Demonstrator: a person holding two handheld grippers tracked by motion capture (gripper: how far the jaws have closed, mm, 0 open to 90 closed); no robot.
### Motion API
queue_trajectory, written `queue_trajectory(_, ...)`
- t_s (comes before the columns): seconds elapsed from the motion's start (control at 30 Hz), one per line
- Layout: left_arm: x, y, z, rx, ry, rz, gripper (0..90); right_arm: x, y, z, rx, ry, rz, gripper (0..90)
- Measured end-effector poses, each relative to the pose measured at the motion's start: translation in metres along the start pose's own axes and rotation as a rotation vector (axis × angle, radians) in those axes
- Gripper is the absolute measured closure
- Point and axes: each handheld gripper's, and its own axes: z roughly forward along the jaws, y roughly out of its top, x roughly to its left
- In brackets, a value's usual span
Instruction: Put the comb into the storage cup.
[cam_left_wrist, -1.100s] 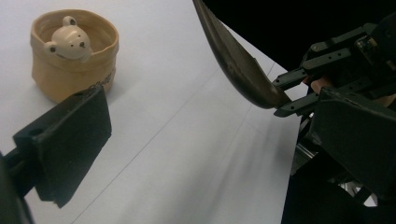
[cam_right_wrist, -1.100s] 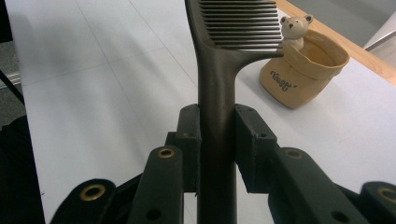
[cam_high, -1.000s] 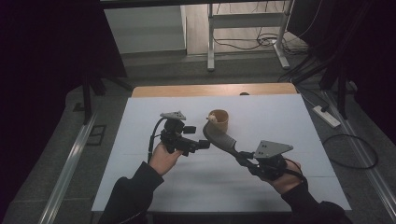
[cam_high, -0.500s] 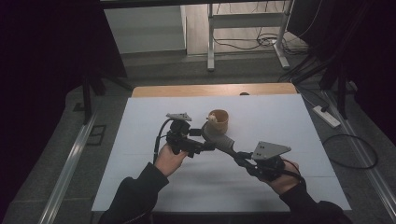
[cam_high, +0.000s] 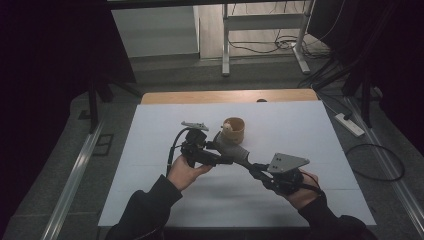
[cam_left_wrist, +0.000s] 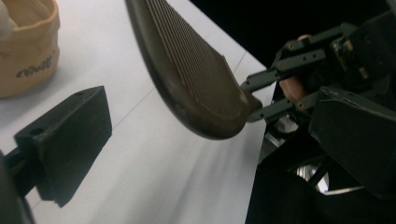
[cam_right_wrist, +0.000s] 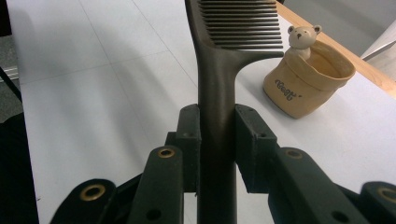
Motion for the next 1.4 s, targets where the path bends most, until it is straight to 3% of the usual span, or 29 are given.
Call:
queue_trajectory(0.1, -0.001, 0.000, -0.002, -0.015, -0.018, -0.010, 8.8, 0.000, 0.000, 0.000, -0.003, -0.002, 0.001, 72.5)
queue_trajectory(0.27, 0.003, -0.001, -0.006, -0.031, -0.053, -0.042, 27.6, 0.000, 0.000, -0.001, -0.008, -0.005, -0.003, 72.5)
queue_trajectory(0.5, 0.008, -0.002, -0.007, -0.030, -0.096, -0.095, 54.0, 0.000, -0.001, -0.001, -0.008, -0.011, -0.011, 72.6)
queue_trajectory(0.63, 0.009, -0.002, -0.007, -0.024, -0.116, -0.112, 64.5, 0.000, -0.001, 0.000, -0.007, -0.012, -0.010, 72.5)
queue_trajectory(0.77, 0.010, -0.003, -0.007, -0.027, -0.125, -0.125, 71.4, 0.000, -0.001, 0.000, -0.010, -0.010, -0.012, 72.6)
queue_trajectory(1.1, 0.015, -0.006, -0.006, -0.049, -0.214, -0.199, 81.4, 0.001, -0.002, 0.002, 0.000, -0.013, -0.028, 72.5)
queue_trajectory(1.4, 0.013, -0.006, -0.005, -0.055, -0.213, -0.196, 82.6, 0.001, -0.004, 0.004, -0.005, -0.019, -0.033, 71.5)
